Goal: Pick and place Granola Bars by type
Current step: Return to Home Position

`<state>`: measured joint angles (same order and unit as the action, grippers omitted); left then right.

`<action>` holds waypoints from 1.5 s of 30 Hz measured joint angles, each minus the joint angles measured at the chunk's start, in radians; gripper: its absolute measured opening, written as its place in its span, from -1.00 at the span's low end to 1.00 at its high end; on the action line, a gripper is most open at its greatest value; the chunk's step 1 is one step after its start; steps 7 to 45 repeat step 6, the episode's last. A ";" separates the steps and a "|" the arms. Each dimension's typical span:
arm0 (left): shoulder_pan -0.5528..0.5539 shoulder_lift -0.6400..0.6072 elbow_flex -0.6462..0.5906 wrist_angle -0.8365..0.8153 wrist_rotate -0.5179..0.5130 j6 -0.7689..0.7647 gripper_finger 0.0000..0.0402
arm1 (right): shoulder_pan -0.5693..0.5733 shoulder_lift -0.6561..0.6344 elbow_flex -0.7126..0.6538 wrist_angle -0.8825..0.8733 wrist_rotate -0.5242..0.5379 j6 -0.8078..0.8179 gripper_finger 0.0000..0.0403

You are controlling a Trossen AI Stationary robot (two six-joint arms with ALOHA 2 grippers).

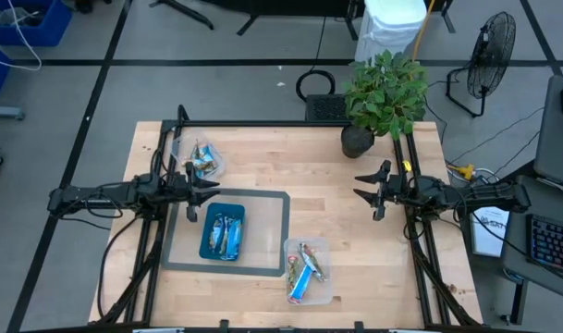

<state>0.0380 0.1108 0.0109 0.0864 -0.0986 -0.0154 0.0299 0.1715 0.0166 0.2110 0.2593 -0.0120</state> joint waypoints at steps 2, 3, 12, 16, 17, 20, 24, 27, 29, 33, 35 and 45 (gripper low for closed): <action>0.000 0.000 0.000 0.000 0.000 0.000 -0.44 | 0.000 0.000 0.000 0.000 0.000 0.000 -0.13; 0.000 0.000 0.000 0.000 0.000 0.000 -0.44 | 0.000 0.000 0.000 0.000 0.000 0.000 -0.14; 0.000 0.000 0.000 0.000 0.000 0.000 -0.44 | 0.000 0.000 0.000 0.000 0.000 0.000 -0.13; 0.000 0.000 0.000 0.000 0.000 0.000 -0.44 | 0.000 0.000 0.000 0.000 0.000 0.000 -0.13; 0.000 0.000 0.000 0.000 0.000 0.000 -0.44 | 0.000 0.000 0.000 0.000 0.000 0.000 -0.13; 0.000 0.000 0.000 0.000 0.000 0.000 -0.44 | 0.000 0.000 0.000 0.000 0.000 0.000 -0.13; 0.000 0.000 0.000 0.000 0.000 0.000 -0.44 | 0.000 0.000 0.000 0.000 0.000 0.000 -0.13; 0.000 0.000 0.000 0.000 0.000 0.000 -0.44 | 0.000 0.000 0.000 0.000 0.000 0.000 -0.13; 0.000 0.000 0.000 0.000 0.000 0.000 -0.44 | 0.000 0.000 0.000 0.000 0.000 0.000 -0.13; 0.000 0.000 0.000 0.000 0.000 0.000 -0.44 | 0.000 0.000 0.000 0.000 0.000 0.000 -0.13; 0.000 0.000 0.000 0.000 0.000 0.000 -0.44 | 0.000 0.000 0.000 0.000 0.000 0.000 -0.13; 0.000 0.000 0.000 0.000 0.000 0.000 -0.44 | 0.000 0.000 0.000 0.000 0.000 0.000 -0.13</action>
